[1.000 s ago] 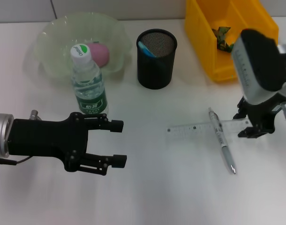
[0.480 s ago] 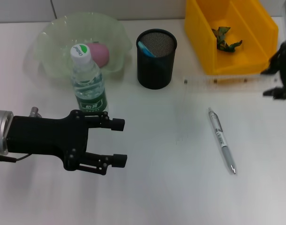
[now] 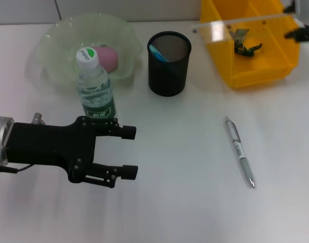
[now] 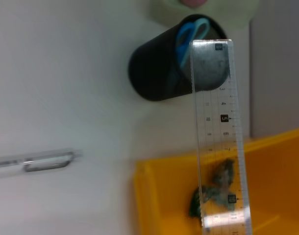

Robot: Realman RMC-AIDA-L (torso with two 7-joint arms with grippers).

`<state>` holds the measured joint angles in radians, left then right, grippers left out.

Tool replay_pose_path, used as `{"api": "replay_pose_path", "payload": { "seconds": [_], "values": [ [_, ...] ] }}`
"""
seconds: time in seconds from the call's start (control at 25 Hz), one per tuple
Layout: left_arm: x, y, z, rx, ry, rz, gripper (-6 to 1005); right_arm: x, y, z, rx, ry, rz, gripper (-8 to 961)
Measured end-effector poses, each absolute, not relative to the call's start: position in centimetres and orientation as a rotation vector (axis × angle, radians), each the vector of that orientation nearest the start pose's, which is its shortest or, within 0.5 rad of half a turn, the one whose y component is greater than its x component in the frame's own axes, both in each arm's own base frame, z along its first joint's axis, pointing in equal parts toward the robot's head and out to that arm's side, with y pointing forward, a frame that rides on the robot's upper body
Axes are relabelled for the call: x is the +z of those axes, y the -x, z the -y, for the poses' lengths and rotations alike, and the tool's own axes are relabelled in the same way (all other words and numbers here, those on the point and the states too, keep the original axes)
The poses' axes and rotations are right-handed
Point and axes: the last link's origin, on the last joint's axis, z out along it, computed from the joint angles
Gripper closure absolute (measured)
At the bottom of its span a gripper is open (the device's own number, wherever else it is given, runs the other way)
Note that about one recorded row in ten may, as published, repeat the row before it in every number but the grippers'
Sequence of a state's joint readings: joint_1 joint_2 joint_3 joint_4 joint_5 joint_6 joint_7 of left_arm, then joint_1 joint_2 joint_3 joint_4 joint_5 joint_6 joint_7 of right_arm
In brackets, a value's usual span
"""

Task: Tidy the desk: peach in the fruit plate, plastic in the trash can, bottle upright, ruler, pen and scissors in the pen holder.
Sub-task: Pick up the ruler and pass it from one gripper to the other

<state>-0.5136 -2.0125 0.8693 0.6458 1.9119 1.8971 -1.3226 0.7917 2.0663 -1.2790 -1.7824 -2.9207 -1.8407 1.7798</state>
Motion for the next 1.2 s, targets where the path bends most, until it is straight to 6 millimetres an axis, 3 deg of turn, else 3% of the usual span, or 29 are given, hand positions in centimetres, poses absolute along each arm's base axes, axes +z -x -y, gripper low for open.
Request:
{"api": "replay_pose_path", "payload": {
  "seconds": [0.04, 0.16, 0.64, 1.2],
  "values": [
    [1.1, 24.1, -28.5, -0.878, 3.093, 0.390, 233, 9.0, -7.7, -37.7, -0.940, 2.446, 0.485, 576],
    [1.2, 24.0, -28.6, -0.883, 3.088, 0.389, 235, 8.3, -7.3, -38.8, -0.964, 2.432, 0.529, 575],
    [2.0, 23.9, -28.9, -0.945, 3.041, 0.400, 244, 5.0, -8.2, -43.4, -1.036, 2.383, 0.676, 575],
    [2.5, 23.9, -29.2, -0.980, 2.995, 0.422, 255, 3.0, -6.7, -45.6, -1.032, 2.218, 1.044, 576]
  ]
}}
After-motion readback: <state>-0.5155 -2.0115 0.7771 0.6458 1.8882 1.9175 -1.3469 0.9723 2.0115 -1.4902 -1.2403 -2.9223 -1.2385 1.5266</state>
